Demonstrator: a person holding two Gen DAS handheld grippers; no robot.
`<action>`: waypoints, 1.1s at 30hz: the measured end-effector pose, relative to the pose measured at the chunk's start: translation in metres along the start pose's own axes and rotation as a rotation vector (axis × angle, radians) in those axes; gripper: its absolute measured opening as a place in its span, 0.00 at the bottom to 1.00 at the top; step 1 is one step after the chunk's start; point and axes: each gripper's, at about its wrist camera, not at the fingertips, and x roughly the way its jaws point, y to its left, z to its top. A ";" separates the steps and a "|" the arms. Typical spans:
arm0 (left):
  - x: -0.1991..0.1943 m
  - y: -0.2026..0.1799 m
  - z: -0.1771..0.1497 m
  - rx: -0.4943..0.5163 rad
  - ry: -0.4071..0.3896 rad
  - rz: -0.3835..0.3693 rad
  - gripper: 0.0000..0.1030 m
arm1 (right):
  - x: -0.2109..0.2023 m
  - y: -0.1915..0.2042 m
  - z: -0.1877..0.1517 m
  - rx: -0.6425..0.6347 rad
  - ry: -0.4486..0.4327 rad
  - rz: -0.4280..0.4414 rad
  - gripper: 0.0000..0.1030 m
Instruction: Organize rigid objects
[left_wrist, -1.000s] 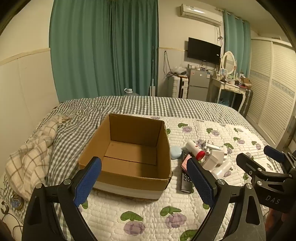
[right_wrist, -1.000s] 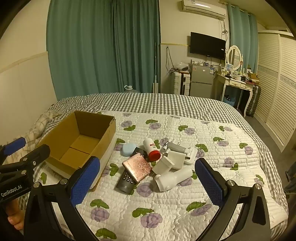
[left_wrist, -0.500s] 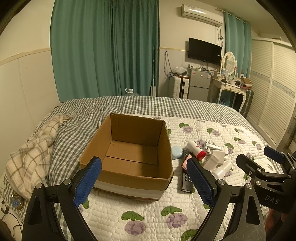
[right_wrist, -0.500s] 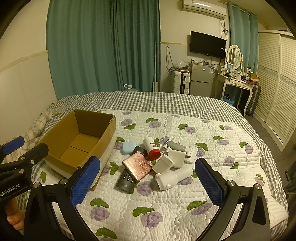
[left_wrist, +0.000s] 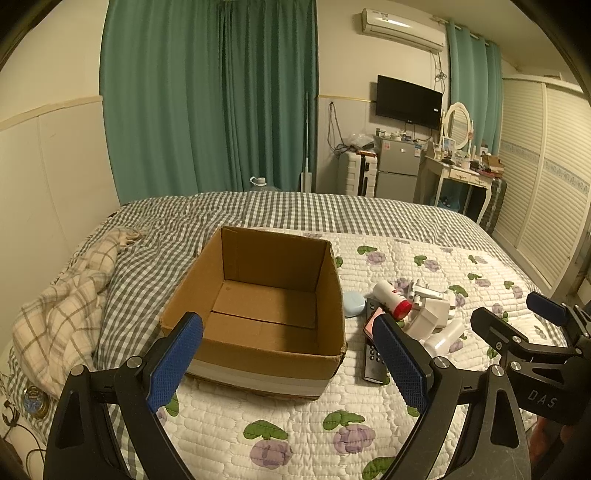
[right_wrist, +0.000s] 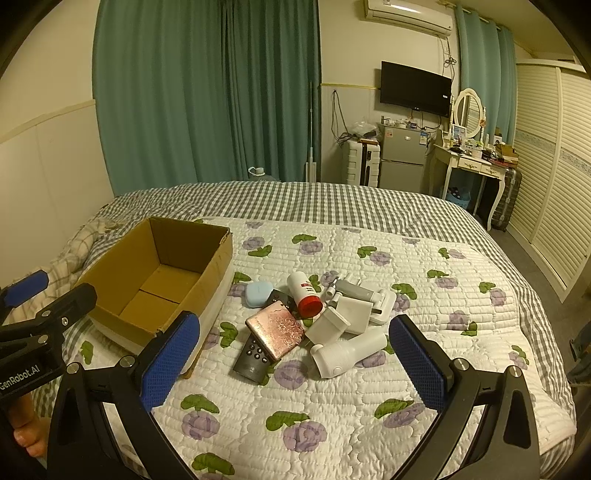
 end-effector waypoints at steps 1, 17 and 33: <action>0.000 0.002 -0.001 0.001 -0.001 -0.001 0.93 | 0.000 0.000 -0.001 0.001 0.000 0.000 1.00; 0.001 0.010 -0.002 0.009 0.000 0.005 0.93 | 0.002 -0.001 0.001 0.006 0.008 0.002 1.00; 0.003 0.004 0.003 0.013 0.009 0.005 0.93 | 0.002 -0.001 0.001 0.005 0.007 0.001 1.00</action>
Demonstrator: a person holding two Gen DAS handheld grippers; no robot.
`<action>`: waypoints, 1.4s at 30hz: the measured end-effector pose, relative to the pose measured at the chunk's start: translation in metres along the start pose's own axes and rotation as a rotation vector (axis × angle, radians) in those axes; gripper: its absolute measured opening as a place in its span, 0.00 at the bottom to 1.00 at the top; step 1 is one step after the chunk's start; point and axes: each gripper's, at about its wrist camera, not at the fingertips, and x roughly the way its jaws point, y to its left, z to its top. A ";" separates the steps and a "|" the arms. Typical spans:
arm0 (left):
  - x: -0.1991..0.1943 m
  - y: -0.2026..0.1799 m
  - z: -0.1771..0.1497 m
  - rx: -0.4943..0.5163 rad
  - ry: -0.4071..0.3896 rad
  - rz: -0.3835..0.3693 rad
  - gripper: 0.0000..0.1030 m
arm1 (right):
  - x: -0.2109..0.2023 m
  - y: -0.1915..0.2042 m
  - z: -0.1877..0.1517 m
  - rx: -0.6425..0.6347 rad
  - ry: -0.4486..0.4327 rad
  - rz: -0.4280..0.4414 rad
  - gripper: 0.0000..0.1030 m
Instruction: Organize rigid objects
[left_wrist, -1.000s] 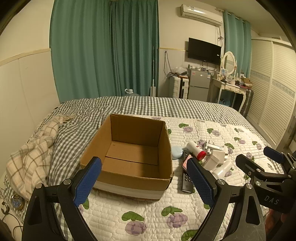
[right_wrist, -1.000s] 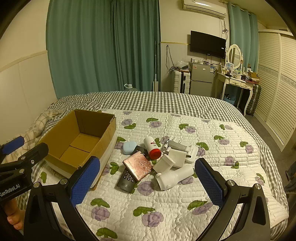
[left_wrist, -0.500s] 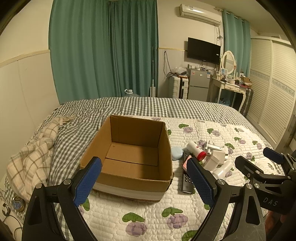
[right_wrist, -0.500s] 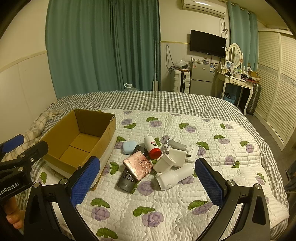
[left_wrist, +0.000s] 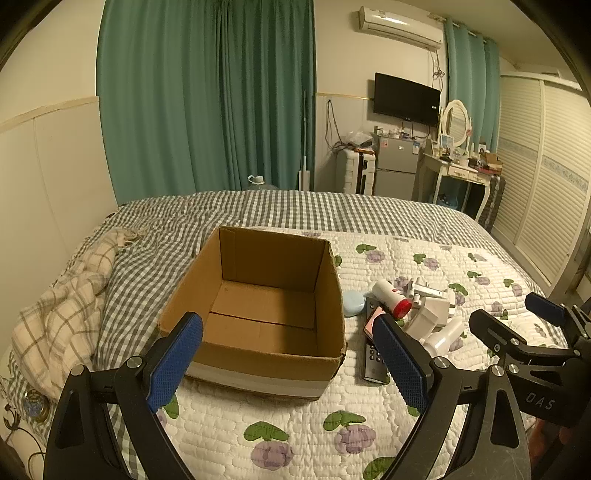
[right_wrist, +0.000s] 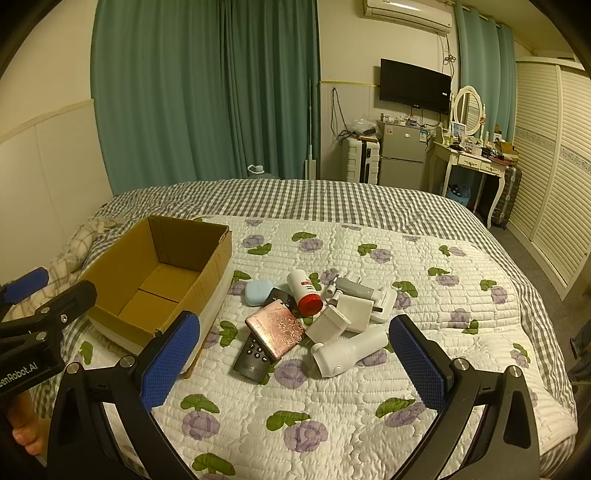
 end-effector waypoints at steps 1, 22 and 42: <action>0.000 0.000 0.000 0.001 -0.001 0.001 0.93 | 0.000 0.000 0.000 0.000 0.000 -0.001 1.00; 0.021 0.061 0.019 0.051 0.112 0.180 0.91 | 0.027 -0.005 -0.003 -0.001 0.055 -0.002 1.00; 0.105 0.092 0.002 0.022 0.347 0.156 0.22 | 0.110 0.016 -0.028 -0.082 0.216 -0.009 1.00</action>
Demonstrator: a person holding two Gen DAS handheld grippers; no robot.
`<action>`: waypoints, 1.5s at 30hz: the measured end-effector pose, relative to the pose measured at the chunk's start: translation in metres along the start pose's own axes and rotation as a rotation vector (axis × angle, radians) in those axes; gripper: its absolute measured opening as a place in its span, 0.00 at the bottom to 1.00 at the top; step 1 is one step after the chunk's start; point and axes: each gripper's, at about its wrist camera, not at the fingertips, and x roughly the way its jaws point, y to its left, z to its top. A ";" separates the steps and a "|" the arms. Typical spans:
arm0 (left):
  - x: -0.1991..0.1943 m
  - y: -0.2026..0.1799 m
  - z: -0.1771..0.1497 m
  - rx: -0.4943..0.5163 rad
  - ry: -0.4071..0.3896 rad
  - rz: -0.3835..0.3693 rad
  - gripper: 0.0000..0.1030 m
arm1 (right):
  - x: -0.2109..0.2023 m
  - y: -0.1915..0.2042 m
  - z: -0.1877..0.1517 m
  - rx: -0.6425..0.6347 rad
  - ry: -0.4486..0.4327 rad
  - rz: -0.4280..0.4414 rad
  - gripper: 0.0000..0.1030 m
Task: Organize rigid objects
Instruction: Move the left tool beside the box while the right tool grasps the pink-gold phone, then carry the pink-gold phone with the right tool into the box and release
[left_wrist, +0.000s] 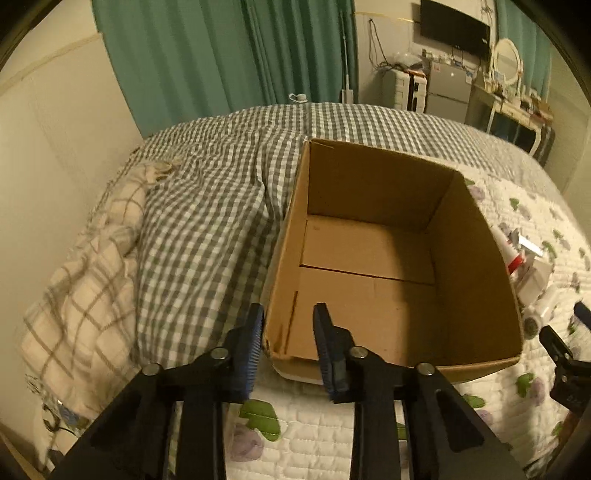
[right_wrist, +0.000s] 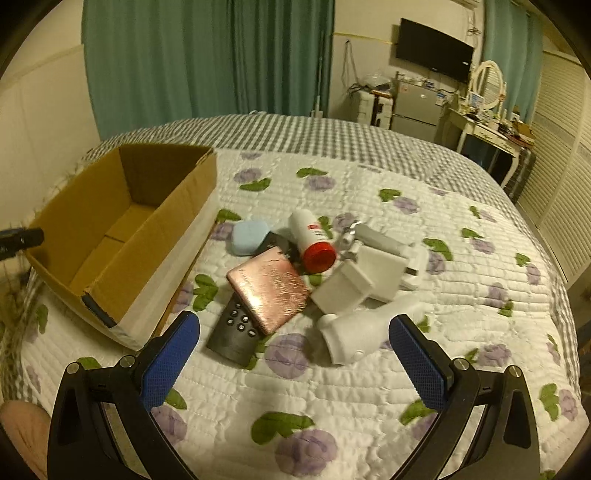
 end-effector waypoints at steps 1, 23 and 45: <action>0.000 0.000 0.000 0.004 0.003 0.003 0.22 | 0.006 0.004 0.001 -0.011 0.007 -0.002 1.00; 0.008 0.018 0.002 0.015 0.055 -0.042 0.08 | 0.068 0.005 0.023 0.051 0.061 -0.054 0.49; 0.011 0.015 0.006 0.020 0.076 -0.031 0.08 | 0.041 -0.022 0.024 0.083 0.007 0.005 0.09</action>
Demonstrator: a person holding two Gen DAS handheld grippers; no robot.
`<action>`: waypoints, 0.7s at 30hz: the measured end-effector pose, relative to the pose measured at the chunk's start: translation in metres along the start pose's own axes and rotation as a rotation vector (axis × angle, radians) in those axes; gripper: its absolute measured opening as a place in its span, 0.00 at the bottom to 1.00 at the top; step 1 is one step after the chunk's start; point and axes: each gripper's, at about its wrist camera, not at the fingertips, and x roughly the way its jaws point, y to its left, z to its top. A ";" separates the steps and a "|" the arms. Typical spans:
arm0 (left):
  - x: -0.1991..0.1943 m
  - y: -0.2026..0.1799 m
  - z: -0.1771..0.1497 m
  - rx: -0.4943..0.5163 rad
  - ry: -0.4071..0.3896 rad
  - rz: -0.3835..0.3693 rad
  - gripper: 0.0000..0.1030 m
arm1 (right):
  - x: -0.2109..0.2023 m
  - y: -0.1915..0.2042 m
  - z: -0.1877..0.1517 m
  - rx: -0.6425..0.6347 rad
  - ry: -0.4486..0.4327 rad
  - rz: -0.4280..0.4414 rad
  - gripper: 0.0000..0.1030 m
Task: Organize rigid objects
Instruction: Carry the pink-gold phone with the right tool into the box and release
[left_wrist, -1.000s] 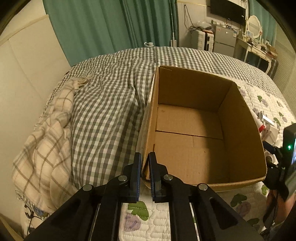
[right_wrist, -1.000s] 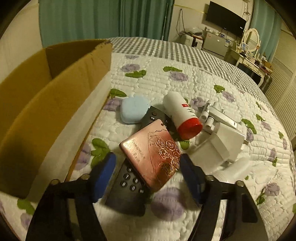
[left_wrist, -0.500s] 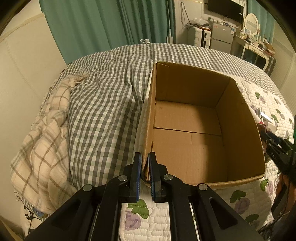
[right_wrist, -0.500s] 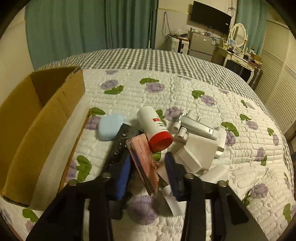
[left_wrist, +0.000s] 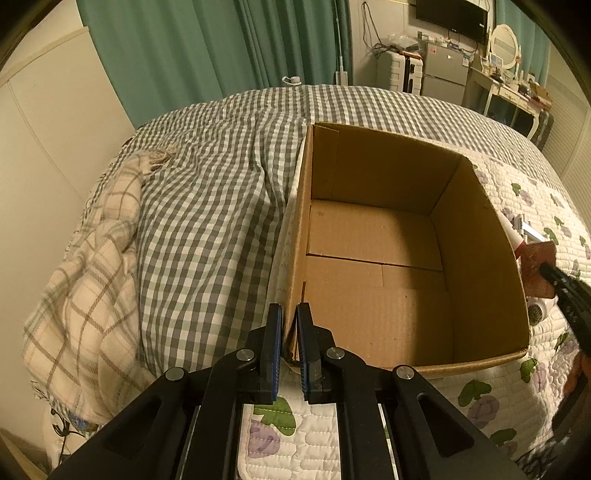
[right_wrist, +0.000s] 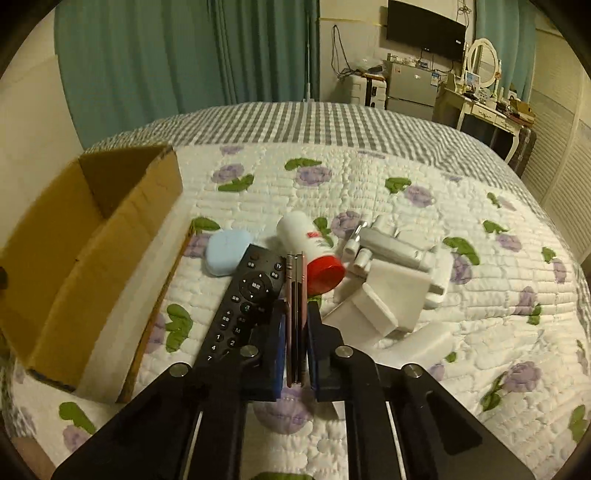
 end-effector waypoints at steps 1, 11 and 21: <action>0.000 0.000 0.000 0.001 0.000 0.000 0.08 | -0.005 0.000 0.002 0.004 -0.009 0.005 0.09; 0.000 0.001 -0.001 0.004 -0.003 -0.019 0.08 | -0.076 0.047 0.039 -0.050 -0.162 0.132 0.09; -0.001 0.002 0.001 0.000 0.001 -0.031 0.08 | -0.084 0.136 0.051 -0.163 -0.178 0.283 0.09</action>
